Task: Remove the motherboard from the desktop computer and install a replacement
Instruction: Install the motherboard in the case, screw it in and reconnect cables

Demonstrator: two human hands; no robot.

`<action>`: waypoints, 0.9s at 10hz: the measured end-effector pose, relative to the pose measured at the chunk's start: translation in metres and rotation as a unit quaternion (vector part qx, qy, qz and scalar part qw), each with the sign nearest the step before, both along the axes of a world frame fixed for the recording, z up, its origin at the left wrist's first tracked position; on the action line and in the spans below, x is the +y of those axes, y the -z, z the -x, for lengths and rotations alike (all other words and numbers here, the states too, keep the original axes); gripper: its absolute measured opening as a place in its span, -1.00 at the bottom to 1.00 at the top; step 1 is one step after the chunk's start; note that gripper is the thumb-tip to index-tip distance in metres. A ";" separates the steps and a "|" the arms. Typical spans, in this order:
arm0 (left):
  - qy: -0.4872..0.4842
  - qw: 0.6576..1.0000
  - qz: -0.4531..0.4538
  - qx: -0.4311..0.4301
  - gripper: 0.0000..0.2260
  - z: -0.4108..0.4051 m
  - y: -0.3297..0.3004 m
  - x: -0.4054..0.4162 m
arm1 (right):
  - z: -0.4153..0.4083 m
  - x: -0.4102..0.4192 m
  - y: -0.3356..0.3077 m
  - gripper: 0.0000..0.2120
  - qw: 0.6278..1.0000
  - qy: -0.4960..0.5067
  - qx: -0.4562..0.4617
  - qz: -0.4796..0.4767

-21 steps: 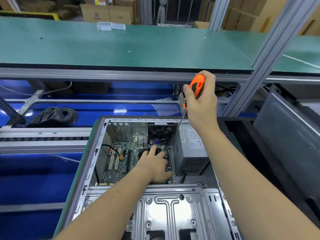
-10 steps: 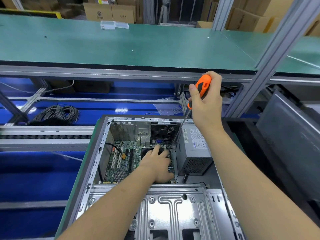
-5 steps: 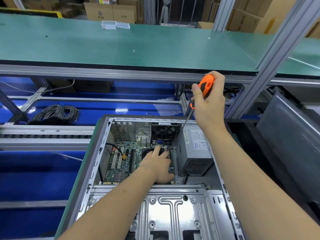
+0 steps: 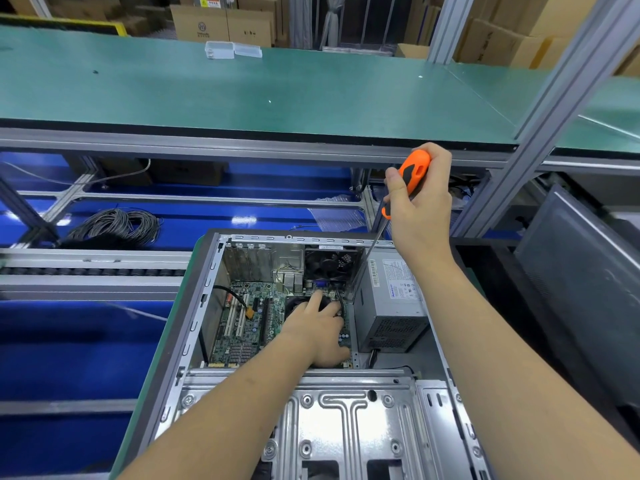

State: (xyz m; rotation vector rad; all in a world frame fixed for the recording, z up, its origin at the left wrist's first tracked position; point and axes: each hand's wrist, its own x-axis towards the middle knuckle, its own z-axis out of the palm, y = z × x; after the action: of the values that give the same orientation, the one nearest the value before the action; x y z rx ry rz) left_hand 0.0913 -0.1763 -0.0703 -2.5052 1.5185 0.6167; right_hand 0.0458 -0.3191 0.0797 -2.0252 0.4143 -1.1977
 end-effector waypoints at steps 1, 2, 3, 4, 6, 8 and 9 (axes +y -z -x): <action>0.000 1.000 0.001 -0.001 -0.41 0.000 0.000 0.000 | 0.001 -0.001 0.001 -0.77 1.000 0.000 -0.004 -0.005; 0.000 1.000 -0.003 0.001 -0.41 0.000 0.000 -0.001 | 0.002 -0.002 0.001 -0.78 1.000 -0.007 -0.010 -0.010; 0.000 1.000 -0.002 0.001 -0.41 0.000 0.000 -0.001 | 0.002 -0.002 0.001 -0.78 1.000 -0.010 -0.012 -0.009; 0.000 1.000 -0.003 0.003 -0.41 0.000 -0.001 0.000 | 0.002 0.000 0.000 -0.78 1.000 -0.008 -0.008 -0.012; 0.000 1.000 -0.003 0.005 -0.41 0.000 -0.002 0.000 | 0.004 0.002 -0.008 -0.78 0.999 -0.009 0.031 0.036; -0.002 1.000 0.000 0.005 -0.44 0.001 -0.003 0.000 | -0.018 0.001 -0.052 -0.71 0.912 0.113 0.337 0.205; -0.004 1.000 0.011 0.001 -0.50 0.003 -0.011 0.003 | -0.028 0.000 -0.077 -0.54 0.826 0.201 0.425 0.313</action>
State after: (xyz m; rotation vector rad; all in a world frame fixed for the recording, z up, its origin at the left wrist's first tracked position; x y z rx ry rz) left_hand 0.0886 -0.1738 -0.0590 -2.5289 1.5251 0.6068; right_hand 0.0735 -0.3186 0.1567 -3.1399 1.0163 -0.5881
